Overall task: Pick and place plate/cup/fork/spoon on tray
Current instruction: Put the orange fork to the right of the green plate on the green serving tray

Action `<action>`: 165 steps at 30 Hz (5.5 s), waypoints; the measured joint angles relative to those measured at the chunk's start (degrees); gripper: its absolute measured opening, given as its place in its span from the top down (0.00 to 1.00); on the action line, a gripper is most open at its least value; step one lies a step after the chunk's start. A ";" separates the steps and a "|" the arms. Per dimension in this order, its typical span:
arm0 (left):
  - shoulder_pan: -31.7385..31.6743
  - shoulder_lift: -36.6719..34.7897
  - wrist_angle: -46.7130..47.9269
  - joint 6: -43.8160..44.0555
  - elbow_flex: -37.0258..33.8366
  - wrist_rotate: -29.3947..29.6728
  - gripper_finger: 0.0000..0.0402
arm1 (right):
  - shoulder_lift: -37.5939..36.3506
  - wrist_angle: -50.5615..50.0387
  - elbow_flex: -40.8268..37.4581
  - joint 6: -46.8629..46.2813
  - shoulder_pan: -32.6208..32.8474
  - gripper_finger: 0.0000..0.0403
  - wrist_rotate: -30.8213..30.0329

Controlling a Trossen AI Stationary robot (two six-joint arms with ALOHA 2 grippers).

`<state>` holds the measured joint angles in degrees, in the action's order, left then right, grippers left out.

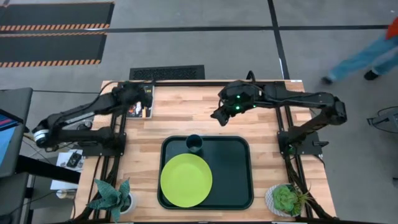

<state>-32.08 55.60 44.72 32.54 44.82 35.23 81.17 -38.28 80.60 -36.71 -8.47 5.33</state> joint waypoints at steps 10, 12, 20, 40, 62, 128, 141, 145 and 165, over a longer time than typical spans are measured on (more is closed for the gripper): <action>-12.55 16.53 -6.21 -6.45 0.02 -8.98 0.30 | 0.68 -2.16 0.00 2.72 2.07 0.58 -4.47; -13.25 19.83 -7.21 -6.36 0.02 -11.95 0.30 | 0.81 -2.41 -0.13 2.74 2.07 0.58 -5.00; -13.42 29.93 -8.24 -4.77 0.02 -11.90 0.30 | 0.50 -2.45 -0.35 2.70 2.19 0.58 -5.88; -13.85 34.39 -9.32 3.78 0.03 -16.05 0.76 | 0.65 -4.65 -0.35 2.89 7.92 0.58 -10.08; -12.92 23.56 -13.94 3.47 -2.43 -16.49 0.92 | 0.65 -4.49 -0.35 2.65 9.46 0.58 -18.08; 27.96 1.78 -35.63 -5.37 -2.14 -0.95 0.90 | 21.26 38.73 9.38 16.20 -4.94 0.37 -13.08; 27.96 2.94 -38.48 -6.23 -2.14 -1.80 0.90 | 21.26 39.83 9.33 15.61 -5.27 0.37 -13.16; 27.98 5.32 -39.39 -7.73 -2.14 -1.96 0.90 | 21.26 40.30 9.33 15.61 -5.40 0.37 -13.40; 27.96 7.42 -42.96 -6.87 -2.16 -1.56 0.90 | 21.26 34.91 9.31 12.33 -5.88 0.70 -17.02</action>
<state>-4.12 63.02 1.77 25.67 42.65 33.67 102.43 -3.38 89.91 -24.39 -14.35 -11.69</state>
